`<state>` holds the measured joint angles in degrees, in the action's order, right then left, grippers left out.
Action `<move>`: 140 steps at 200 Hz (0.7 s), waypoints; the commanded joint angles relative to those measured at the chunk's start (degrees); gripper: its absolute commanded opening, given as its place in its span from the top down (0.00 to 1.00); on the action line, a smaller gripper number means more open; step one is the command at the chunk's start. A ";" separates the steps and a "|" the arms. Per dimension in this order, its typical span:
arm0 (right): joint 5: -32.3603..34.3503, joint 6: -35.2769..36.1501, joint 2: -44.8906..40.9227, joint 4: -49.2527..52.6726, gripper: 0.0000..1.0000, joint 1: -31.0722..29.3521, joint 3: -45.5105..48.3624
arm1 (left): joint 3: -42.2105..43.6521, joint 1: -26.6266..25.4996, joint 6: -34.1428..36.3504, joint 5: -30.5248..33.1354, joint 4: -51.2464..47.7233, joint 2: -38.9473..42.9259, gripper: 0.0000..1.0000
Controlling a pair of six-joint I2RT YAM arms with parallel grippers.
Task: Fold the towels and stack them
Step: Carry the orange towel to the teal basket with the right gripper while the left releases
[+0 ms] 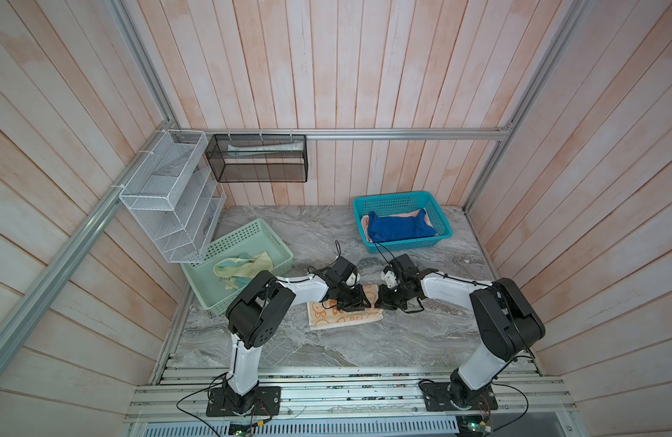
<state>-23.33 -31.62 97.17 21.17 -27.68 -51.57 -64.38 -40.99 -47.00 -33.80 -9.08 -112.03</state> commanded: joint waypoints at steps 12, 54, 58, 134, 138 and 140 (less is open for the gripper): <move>6.70 4.29 1.68 7.72 1.00 -1.52 -10.01 | 5.12 5.03 0.51 4.00 1.18 8.27 0.70; 12.21 11.49 7.49 16.72 1.00 -1.50 -31.81 | 7.29 12.21 4.11 6.80 -1.17 14.49 0.70; 12.65 12.26 8.57 17.85 1.00 -1.50 -34.42 | 7.24 12.76 4.40 6.82 -1.23 14.61 0.70; 19.79 23.76 30.42 41.95 1.00 6.67 -87.75 | 2.69 18.18 7.18 5.02 -0.52 12.70 0.71; 20.14 24.21 31.57 42.60 1.00 7.43 -89.72 | 2.37 18.31 7.27 4.65 -0.53 12.25 0.70; 20.25 24.51 32.12 42.85 1.00 7.83 -90.54 | 2.14 18.38 7.34 4.45 -0.51 11.98 0.71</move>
<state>-7.60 -12.23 123.92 53.15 -24.29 -130.65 -59.24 -23.46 -41.78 -28.18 -9.89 -97.76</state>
